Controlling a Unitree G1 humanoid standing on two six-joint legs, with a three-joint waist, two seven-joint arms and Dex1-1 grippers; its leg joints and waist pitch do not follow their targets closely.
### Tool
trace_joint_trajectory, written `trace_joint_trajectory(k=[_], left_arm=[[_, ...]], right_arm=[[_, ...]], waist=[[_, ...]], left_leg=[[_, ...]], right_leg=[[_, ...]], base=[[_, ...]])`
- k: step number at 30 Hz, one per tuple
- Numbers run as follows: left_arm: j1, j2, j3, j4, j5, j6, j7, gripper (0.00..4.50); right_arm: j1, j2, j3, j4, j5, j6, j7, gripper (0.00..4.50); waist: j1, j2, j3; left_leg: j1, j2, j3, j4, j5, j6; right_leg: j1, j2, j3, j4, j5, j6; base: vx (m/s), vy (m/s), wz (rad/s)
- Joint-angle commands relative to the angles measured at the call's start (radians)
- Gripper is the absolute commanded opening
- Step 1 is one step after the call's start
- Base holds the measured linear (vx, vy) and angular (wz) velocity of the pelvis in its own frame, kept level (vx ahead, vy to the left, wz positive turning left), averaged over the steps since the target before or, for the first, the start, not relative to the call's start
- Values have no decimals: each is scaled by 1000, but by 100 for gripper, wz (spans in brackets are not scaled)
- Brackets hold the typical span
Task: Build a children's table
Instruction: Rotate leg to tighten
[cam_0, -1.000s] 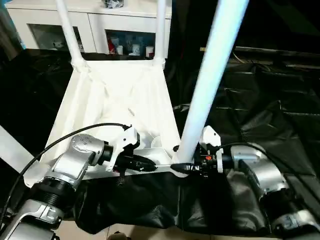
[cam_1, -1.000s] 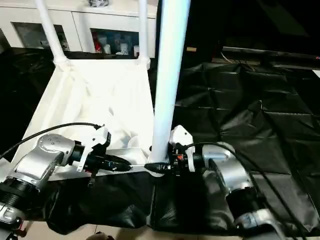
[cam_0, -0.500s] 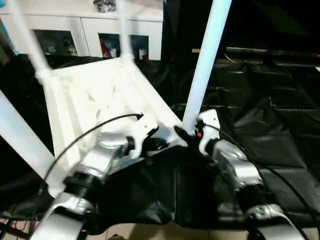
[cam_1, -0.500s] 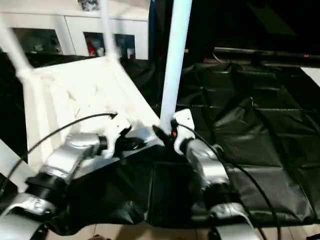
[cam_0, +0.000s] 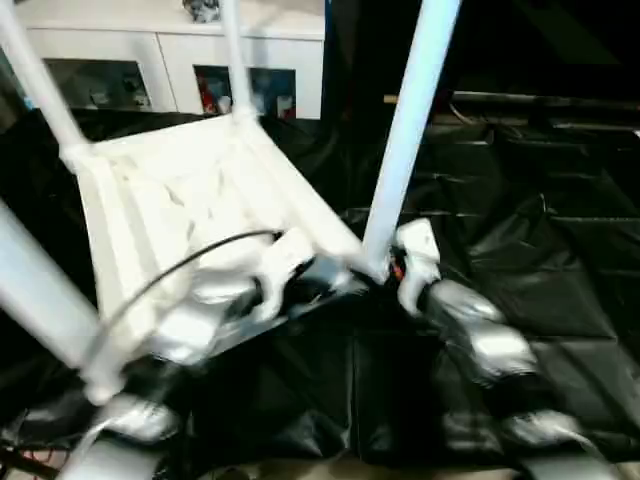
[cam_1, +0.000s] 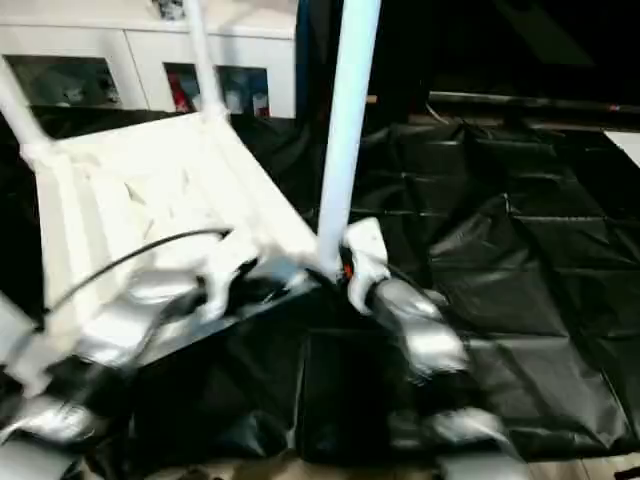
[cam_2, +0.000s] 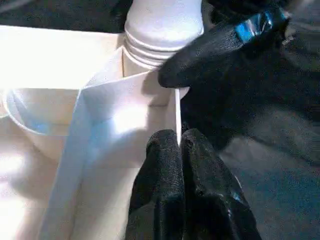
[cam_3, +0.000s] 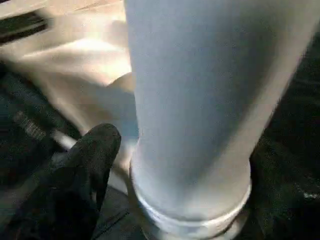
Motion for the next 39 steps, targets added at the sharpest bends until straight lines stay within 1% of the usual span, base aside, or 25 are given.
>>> trace_joint_trajectory(k=[1,2,3,5,6,11,12,16,17,20,22,23,26,27,28,29,30,31,32,33,34,35,36,38,39], left_arm=[[-4,-12,-62,-77,-53,-32,-94,0],[-1,-5,-63,-80,-55,-32,-103,0],[10,26,-65,-90,-67,-36,-149,0],[17,51,-67,-99,-74,-32,-186,0],[26,90,-72,-105,-78,-33,-242,0],[17,129,-68,-74,-71,-51,-289,0],[10,139,-68,-60,-67,-57,-299,0],[0,146,-64,-51,-70,-58,-305,0],[0,146,-64,-51,-72,-56,-305,0],[0,144,-67,-48,-77,-56,-305,0],[-1,133,-61,-40,-70,-65,-279,0],[-7,113,-50,-24,-63,-74,-241,0],[-19,86,-35,-2,-55,-77,-191,0],[-32,59,-22,13,-48,-73,-138,0],[-32,59,-22,13,-48,-73,-138,0],[-49,28,-14,27,-39,-67,-87,0],[-58,6,-9,31,-37,-58,-54,0],[-63,-8,-6,33,-36,-52,-34,0],[-63,-8,-6,33,-36,-52,-34,0],[-73,-30,-2,38,-32,-41,0,0],[-93,-74,5,60,-17,-33,80,0],[-102,-95,7,69,-15,-26,108,0],[-110,-113,10,76,-13,-22,134,0],[-127,-147,17,95,-7,-20,193,0],[-131,-163,13,99,-5,-19,201,0]], right_arm=[[28,3,88,-30,15,19,124,384],[30,-5,89,-35,19,21,138,384],[37,-38,91,-54,31,29,197,384],[43,-64,95,-71,40,37,242,384],[50,-103,104,-98,52,47,309,384],[54,-154,119,-125,60,55,395,384],[51,-161,118,-127,62,63,407,351],[49,-166,118,-132,70,76,423,348],[49,-166,119,-133,71,77,424,314],[53,-162,125,-142,83,90,431,306],[58,-154,123,-142,86,91,425,287],[61,-136,109,-137,94,96,401,280],[61,-109,90,-118,89,87,348,275],[52,-75,71,-81,71,67,262,274],[52,-75,71,-81,71,67,262,274],[33,-31,46,-28,51,48,142,273],[22,-1,31,3,43,42,70,273],[16,17,23,21,39,39,28,272],[16,17,23,21,39,39,28,272],[6,47,11,48,33,33,-39,272],[-9,102,-4,90,12,16,-149,272],[-17,128,-9,109,-1,8,-207,272],[-24,149,-13,124,-7,10,-250,272],[-35,186,-18,146,-14,2,-297,272],[-43,208,-21,159,-17,-8,-322,272]], waist=[[4,-2,-63],[4,-3,-63],[7,-1,-61],[9,-2,-61],[11,1,-61],[20,3,-61],[21,2,-60],[21,0,-62],[21,0,-62],[22,0,-64],[22,0,-64],[21,-3,-64],[23,-2,-60],[22,-3,-60],[21,-4,-58],[18,-5,-58],[14,0,-55],[10,-3,-56],[4,-5,-57],[-2,-2,-57],[-5,-2,-57],[-12,0,-56],[-17,-1,-58],[-19,0,-59],[-18,0,-60]], left_leg=[[10,18,5,-64,-250,50],[8,19,5,-65,-250,50],[9,19,4,-66,-260,45],[10,19,3,-67,-273,43],[11,20,3,-68,-273,41],[15,21,5,-67,-279,35],[14,20,5,-67,-283,31],[13,20,4,-68,-280,25],[13,20,4,-67,-278,25],[12,20,4,-67,-264,28],[11,20,4,-66,-261,28],[10,19,5,-65,-258,29],[16,19,5,-67,-287,20],[15,18,4,-67,-300,15],[14,17,4,-68,-305,11],[11,16,0,-69,-313,0],[15,15,-2,-71,-331,-12],[15,14,-2,-71,-340,-16],[11,12,-6,-72,-340,-21],[8,12,-6,-72,-338,-21],[10,12,-7,-72,-342,-20],[10,12,-6,-71,-343,-23],[11,10,-7,-70,-345,-25],[12,9,-4,-68,-339,-20],[11,10,-3,-68,-330,-8]], right_leg=[[47,-40,39,-76,-223,-211],[47,-40,40,-75,-223,-211],[46,-40,40,-76,-235,-209],[46,-39,40,-76,-244,-206],[47,-38,40,-76,-243,-207],[43,-38,41,-75,-241,-215],[43,-38,41,-75,-244,-216],[45,-40,41,-75,-257,-211],[45,-40,41,-75,-254,-213],[47,-40,40,-73,-240,-216],[47,-40,40,-72,-229,-219],[47,-40,40,-72,-228,-219],[41,-41,41,-79,-276,-211],[42,-43,40,-82,-315,-200],[41,-44,40,-84,-338,-192],[42,-46,38,-87,-380,-175],[37,-47,36,-93,-426,-160],[37,-46,35,-95,-446,-151],[41,-46,33,-96,-464,-138],[40,-45,34,-97,-459,-133],[38,-45,33,-97,-454,-133],[34,-44,34,-99,-445,-139],[35,-43,33,-97,-444,-141],[34,-41,34,-98,-433,-144],[34,-41,35,-97,-400,-151]], base=[[0,0,0],[0,0,0],[0,0,0],[0,0,0],[0,0,0],[0,0,0],[0,0,0],[0,0,0],[0,0,0],[0,0,0],[0,0,0],[0,0,0],[0,0,0],[0,0,0],[0,0,0],[0,0,0],[0,0,0],[0,0,0],[0,0,0],[0,0,0],[0,0,0],[0,0,0],[0,0,0],[0,0,0],[0,0,0]])
